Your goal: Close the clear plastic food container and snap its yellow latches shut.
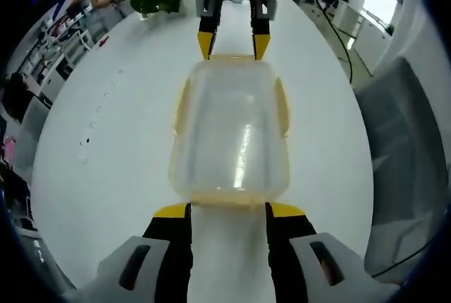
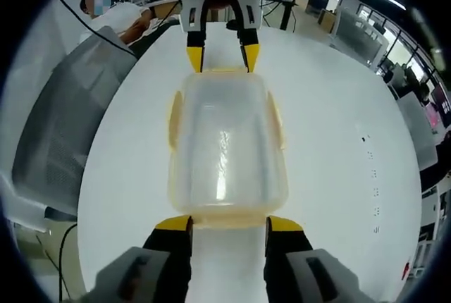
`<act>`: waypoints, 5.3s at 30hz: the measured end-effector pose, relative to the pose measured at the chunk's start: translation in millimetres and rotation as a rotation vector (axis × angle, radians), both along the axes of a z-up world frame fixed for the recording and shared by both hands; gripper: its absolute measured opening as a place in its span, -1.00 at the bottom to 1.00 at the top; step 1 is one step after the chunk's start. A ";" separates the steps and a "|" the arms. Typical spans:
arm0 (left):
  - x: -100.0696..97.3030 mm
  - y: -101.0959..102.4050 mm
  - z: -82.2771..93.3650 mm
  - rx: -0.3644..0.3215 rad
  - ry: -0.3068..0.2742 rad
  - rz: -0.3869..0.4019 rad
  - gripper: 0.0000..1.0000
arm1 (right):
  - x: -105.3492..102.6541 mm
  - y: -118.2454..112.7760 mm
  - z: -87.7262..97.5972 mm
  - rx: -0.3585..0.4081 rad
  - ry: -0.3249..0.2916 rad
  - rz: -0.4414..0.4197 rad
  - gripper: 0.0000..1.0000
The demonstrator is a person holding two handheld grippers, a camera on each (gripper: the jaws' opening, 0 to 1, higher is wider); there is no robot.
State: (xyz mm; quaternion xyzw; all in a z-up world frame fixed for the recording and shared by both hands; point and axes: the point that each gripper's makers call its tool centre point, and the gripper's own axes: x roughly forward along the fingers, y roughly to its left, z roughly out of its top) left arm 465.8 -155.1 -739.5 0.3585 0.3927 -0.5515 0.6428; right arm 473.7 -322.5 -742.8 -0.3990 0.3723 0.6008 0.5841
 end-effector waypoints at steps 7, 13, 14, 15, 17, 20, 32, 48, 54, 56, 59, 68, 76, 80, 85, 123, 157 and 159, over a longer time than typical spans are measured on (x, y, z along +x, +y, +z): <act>-0.7 6.7 10.4 -0.038 0.016 0.075 -0.17 | -2.8 1.1 11.5 0.060 0.024 -0.060 -0.11; 6.2 0.5 24.6 -0.131 0.093 0.306 -0.17 | 3.7 15.7 25.2 0.159 0.067 -0.263 -0.15; 6.7 -0.8 25.8 -0.144 0.105 0.337 -0.17 | 6.5 16.1 25.0 0.160 0.063 -0.293 -0.14; 8.3 -3.2 27.0 -0.166 0.113 0.373 -0.17 | 11.0 14.6 24.1 0.149 0.049 -0.332 -0.16; 7.9 -3.1 26.2 -0.168 0.124 0.414 -0.16 | 11.3 19.4 25.9 0.174 0.064 -0.386 -0.19; 13.8 3.2 23.1 -0.142 0.085 0.493 -0.20 | 18.1 19.8 28.2 0.174 0.032 -0.462 -0.17; 17.4 -4.5 27.1 -0.258 0.117 0.794 -0.17 | 21.2 20.9 24.5 0.230 0.052 -0.745 -0.25; 13.3 -10.2 14.6 -0.297 0.161 0.954 -0.17 | 21.9 10.1 8.4 0.297 0.142 -1.028 -0.08; 11.0 -12.0 9.3 -0.304 0.180 0.954 -0.22 | 20.0 12.6 6.4 0.340 0.205 -1.068 -0.15; 9.5 -12.5 7.4 -0.299 0.187 0.948 -0.24 | 17.7 13.4 5.6 0.347 0.245 -1.109 -0.18; 10.8 -13.1 7.2 -0.310 0.198 0.958 -0.26 | 16.3 16.4 5.3 0.353 0.277 -1.122 -0.23; 8.6 -14.9 6.4 -0.324 0.236 0.981 -0.33 | 11.4 23.1 3.1 0.355 0.345 -1.158 -0.26; 9.5 -18.1 6.7 -0.358 0.257 1.004 -0.41 | 7.6 28.4 2.7 0.346 0.422 -1.191 -0.39; 6.2 -18.8 0.4 -0.313 0.272 1.013 -0.42 | -0.1 33.8 -9.8 0.287 0.393 -1.189 -0.39; 8.5 -21.3 0.3 -0.310 0.268 1.001 -0.41 | 2.5 31.9 -4.7 0.292 0.397 -1.196 -0.38; 4.6 -20.5 24.1 -0.313 0.234 0.811 -0.14 | -7.7 16.6 12.9 0.255 0.341 -1.148 -0.30; 2.2 -28.5 45.1 -0.188 0.160 0.563 -0.07 | -15.6 22.3 23.8 0.090 0.198 -0.758 -0.16; 3.6 -30.5 46.3 -0.175 0.152 0.535 -0.07 | -15.8 23.3 22.8 0.081 0.188 -0.726 -0.15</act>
